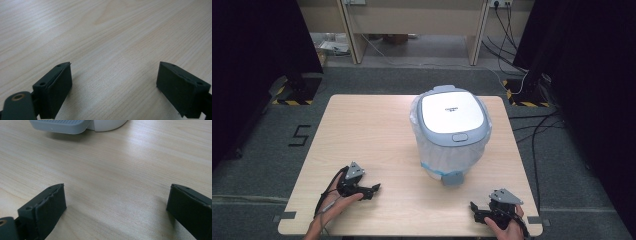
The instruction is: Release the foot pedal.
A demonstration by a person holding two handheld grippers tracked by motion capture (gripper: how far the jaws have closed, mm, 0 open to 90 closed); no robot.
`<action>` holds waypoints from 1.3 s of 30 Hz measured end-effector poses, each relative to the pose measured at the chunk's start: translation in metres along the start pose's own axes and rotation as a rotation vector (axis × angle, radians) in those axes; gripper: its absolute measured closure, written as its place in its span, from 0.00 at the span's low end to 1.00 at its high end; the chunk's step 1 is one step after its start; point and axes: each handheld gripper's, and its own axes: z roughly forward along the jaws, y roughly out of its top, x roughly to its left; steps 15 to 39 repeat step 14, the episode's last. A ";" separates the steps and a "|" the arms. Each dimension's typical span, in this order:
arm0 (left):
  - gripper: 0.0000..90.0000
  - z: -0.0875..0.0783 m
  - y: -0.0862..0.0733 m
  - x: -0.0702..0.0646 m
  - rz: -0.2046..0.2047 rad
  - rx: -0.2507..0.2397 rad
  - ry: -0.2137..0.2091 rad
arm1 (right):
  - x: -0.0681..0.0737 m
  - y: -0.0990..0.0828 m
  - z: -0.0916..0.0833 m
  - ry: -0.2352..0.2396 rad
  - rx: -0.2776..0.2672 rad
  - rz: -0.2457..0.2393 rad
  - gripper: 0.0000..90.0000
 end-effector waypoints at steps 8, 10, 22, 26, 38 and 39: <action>0.13 0.000 0.000 0.000 0.001 0.001 0.000 | 0.000 0.000 0.000 0.003 0.000 -0.001 0.02; 0.13 0.000 0.000 0.000 0.001 0.000 0.000 | 0.000 0.000 0.000 0.003 -0.001 -0.001 0.02; 0.13 0.000 0.000 0.000 0.001 0.001 0.000 | 0.000 0.000 0.000 0.006 0.001 -0.003 0.02; 0.13 0.000 0.000 0.000 0.001 0.001 0.000 | 0.000 0.000 0.000 0.006 0.001 -0.003 0.02; 0.13 0.000 0.000 0.000 0.001 0.001 0.000 | 0.000 0.000 0.000 0.006 0.001 -0.003 0.02; 0.13 0.000 0.000 0.000 0.001 0.001 0.000 | 0.000 0.000 0.000 0.006 0.001 -0.003 0.02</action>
